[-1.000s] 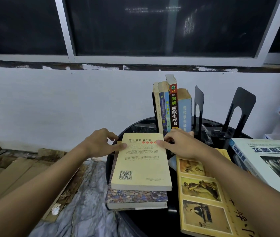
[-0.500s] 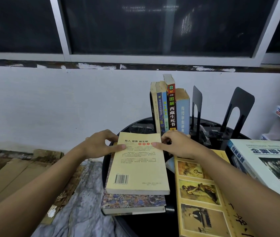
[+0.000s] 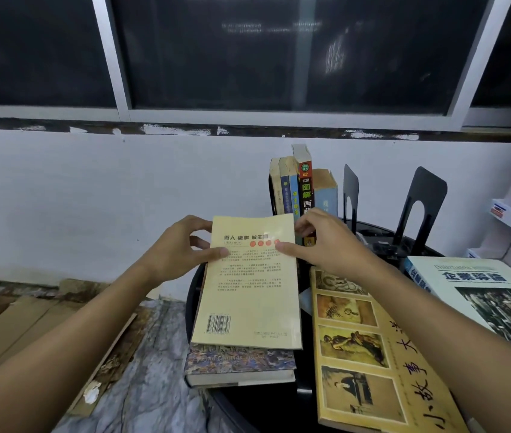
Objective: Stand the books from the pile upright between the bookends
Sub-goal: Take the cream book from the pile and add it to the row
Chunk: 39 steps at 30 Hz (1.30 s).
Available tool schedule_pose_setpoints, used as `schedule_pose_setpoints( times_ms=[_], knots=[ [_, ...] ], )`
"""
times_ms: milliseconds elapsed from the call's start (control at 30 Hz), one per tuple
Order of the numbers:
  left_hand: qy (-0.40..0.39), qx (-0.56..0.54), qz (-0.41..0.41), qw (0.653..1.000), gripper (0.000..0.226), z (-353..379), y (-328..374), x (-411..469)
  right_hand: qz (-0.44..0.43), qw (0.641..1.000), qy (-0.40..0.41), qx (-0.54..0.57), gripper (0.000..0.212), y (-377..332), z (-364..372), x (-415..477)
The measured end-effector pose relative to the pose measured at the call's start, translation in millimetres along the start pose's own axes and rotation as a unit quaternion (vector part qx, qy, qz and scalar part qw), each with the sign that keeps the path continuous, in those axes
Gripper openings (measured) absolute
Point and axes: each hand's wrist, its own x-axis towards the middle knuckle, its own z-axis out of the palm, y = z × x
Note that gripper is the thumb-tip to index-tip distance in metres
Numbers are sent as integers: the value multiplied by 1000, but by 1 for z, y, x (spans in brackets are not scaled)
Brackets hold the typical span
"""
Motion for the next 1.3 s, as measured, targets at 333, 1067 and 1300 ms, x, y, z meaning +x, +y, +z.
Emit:
schedule_pose_setpoints(
  times_ms=[333, 1067, 1300],
  knots=[
    [88, -58, 87, 991, 51, -6, 34, -4, -37, 985, 95, 136, 51, -41, -38, -23],
    [22, -62, 139, 988, 49, 44, 99, 29, -117, 979, 169, -4, 57, -56, -102, -75],
    [27, 49, 180, 982, 64, 71, 119, 46, -66, 978, 193, -41, 54, -49, -132, -98]
  ],
)
